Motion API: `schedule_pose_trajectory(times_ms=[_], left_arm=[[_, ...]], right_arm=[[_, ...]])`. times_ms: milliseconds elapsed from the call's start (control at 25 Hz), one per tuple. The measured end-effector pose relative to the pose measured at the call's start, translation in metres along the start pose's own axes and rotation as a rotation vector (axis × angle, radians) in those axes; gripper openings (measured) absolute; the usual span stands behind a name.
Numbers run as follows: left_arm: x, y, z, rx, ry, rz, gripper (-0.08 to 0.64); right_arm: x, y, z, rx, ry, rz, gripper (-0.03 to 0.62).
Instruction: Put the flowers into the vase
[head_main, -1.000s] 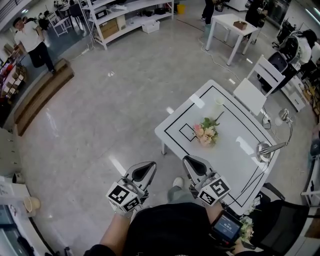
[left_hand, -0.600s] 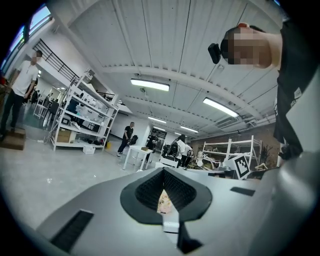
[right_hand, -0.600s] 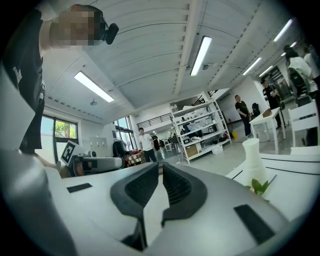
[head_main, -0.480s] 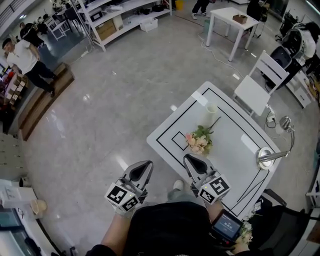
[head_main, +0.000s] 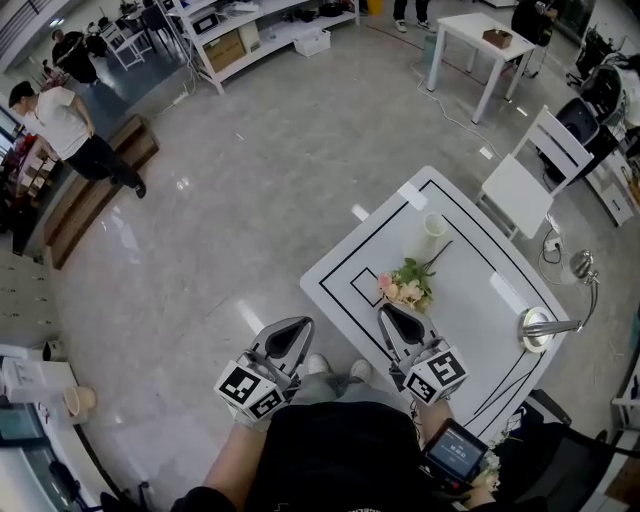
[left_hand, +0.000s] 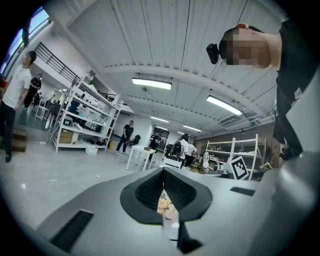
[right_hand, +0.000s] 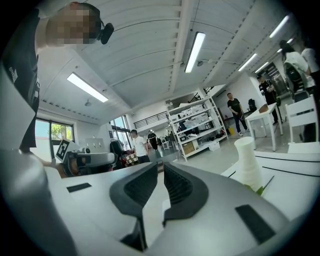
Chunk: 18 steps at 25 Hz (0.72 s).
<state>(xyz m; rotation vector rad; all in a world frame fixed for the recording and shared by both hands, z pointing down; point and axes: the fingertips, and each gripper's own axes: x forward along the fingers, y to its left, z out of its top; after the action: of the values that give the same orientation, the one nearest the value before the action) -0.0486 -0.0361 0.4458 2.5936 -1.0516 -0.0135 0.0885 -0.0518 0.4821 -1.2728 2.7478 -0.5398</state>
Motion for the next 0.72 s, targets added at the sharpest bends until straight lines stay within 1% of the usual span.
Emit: schedule_pose_trajectory(times_ms=[120,320,520,720], left_arm=[[-0.001,0.007,0.004,-0.004,-0.003,0.003,0.005],[-0.002,0.019,0.012,0.003,-0.006,0.004,0.005],[0.002,0.031,0.013,0.004,0.003,0.007,0.006],[0.002,0.038,0.010,0.001,0.019,0.016,0.006]], right_arm=[[0.007,-0.005,-0.004,-0.020,0.030,-0.017,0.043],[0.016,-0.022,-0.018,-0.098,0.123,-0.077,0.120],[0.022,-0.049,-0.044,-0.227,0.274,-0.150,0.198],[0.027,-0.074,-0.074,-0.268,0.415,-0.217,0.269]])
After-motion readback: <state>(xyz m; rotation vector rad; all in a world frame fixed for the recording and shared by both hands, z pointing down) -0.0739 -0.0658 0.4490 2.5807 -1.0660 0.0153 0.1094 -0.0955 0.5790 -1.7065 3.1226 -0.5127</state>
